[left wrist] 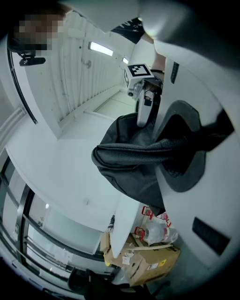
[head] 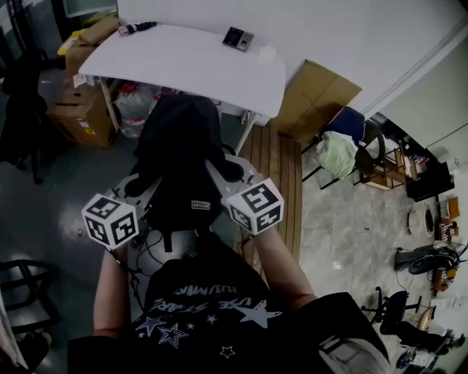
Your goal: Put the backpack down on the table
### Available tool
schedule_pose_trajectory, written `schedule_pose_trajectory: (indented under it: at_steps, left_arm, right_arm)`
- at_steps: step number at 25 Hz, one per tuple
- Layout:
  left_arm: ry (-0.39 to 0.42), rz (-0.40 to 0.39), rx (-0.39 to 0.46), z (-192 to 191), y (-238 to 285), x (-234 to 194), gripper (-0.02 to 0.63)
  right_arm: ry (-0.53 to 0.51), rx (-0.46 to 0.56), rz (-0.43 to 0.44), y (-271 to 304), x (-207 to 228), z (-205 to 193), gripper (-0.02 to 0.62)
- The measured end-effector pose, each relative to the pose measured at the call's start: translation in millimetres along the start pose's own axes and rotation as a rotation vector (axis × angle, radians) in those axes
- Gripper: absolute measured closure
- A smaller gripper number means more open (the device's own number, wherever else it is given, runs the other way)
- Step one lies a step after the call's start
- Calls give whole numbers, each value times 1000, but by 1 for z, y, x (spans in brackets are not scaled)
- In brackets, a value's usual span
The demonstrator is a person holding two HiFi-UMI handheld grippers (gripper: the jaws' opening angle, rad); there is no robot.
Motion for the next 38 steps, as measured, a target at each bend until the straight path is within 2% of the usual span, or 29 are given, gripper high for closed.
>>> schedule_pose_trajectory:
  at_steps: [8,16,31,38]
  left_arm:
    - [-36,-15,-16,-3,2,-16,558]
    - [-53,31,-22,13,17,-54,558]
    - [-70,112,10,115,75,-127,558]
    - [-59,134,5,162,104,-154,558]
  right_arm:
    - [8,-14,23,17,1,0,580]
    - [7,-13,63,60,24,11,580]
    - [-41,20,147,140,132,79,580]
    - [-46,30,160,167,182,107,580]
Point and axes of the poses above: the fingertips, and each gripper's own axes: y forward along the fingers, x to its right, z out of its top, the point moved 3 cm from there along -y, backward along the fingers, and after that the axes turned 15 degrees about -x, right-handed, at the moved point
